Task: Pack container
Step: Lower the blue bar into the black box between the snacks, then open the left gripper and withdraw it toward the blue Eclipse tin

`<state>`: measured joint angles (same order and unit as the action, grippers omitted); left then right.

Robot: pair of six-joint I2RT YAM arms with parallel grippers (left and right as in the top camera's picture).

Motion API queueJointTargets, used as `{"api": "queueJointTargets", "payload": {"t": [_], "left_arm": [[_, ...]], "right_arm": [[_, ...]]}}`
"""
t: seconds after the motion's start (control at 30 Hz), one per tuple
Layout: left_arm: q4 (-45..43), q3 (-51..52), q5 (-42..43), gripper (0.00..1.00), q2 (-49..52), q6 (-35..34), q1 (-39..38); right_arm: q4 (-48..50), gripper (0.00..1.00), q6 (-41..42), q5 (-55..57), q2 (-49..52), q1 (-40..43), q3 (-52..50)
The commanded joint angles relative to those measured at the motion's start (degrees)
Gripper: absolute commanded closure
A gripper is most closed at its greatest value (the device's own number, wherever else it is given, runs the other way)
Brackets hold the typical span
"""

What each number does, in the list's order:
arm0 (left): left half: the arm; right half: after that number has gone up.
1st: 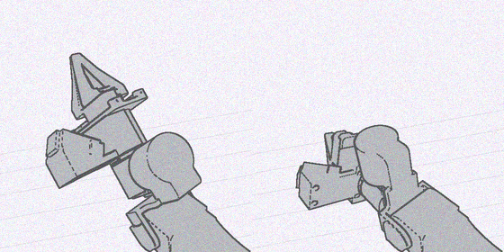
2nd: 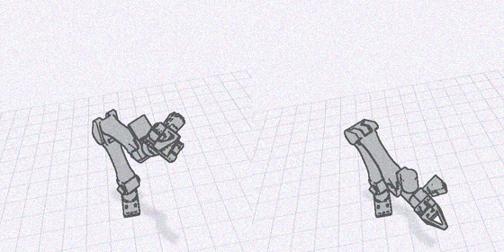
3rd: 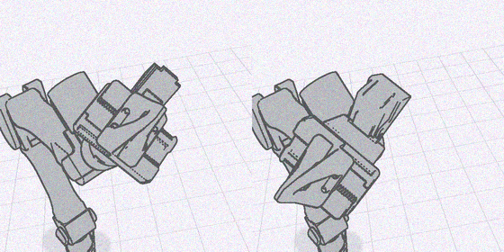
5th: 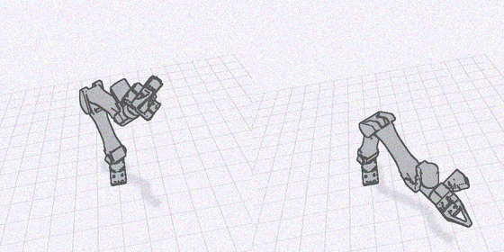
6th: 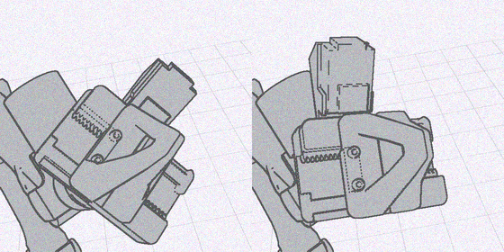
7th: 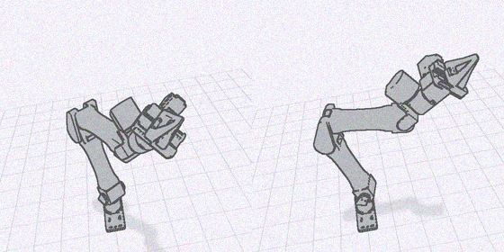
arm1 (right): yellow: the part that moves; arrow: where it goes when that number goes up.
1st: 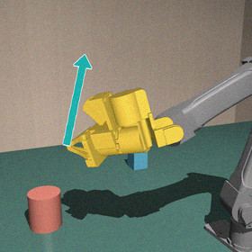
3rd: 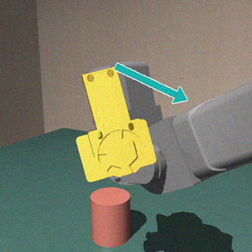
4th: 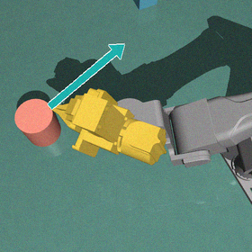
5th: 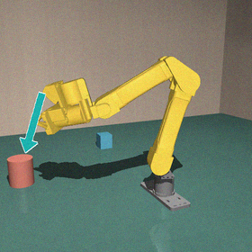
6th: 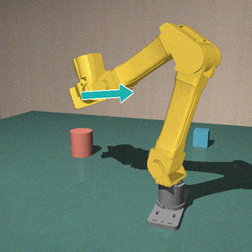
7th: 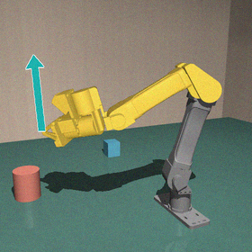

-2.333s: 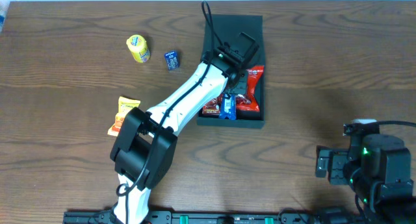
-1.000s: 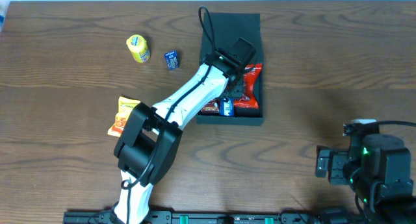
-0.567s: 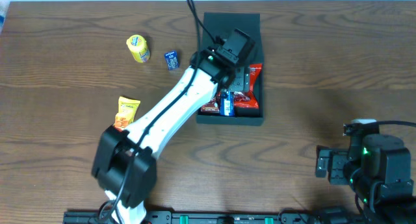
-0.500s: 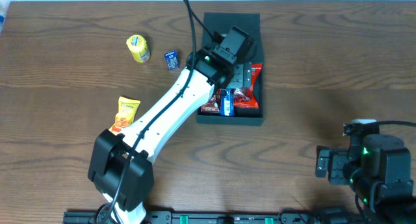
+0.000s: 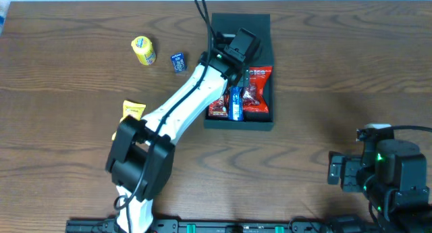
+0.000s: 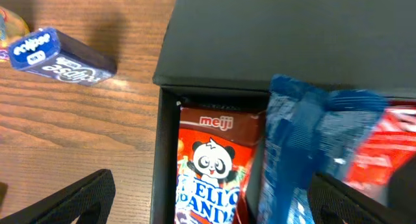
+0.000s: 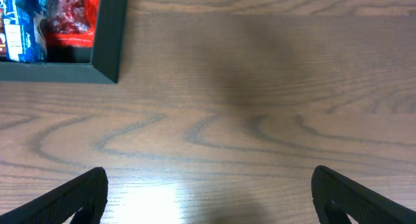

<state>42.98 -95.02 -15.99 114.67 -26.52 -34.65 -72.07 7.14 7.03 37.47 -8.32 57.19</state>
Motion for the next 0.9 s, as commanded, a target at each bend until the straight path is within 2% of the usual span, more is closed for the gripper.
{"api": "queueJointTargets", "payload": {"t": [0.0, 0.7, 0.87], "left_arm": [[-0.15, 0.26, -2.25, 0.04, 1.68, 1.01, 0.17], [0.92, 0.26, -2.75, 0.05, 7.58, 1.01, -0.63], [4.20, -1.60, -6.69, 0.05, 5.79, 0.76, -0.81]], "right_arm": [[0.04, 0.01, -0.57, -0.20, -0.09, 0.57, 0.07], [0.07, 0.01, -0.57, -0.17, -0.09, 0.57, 0.07], [0.04, 0.01, -0.57, -0.20, -0.09, 0.57, 0.07]]}}
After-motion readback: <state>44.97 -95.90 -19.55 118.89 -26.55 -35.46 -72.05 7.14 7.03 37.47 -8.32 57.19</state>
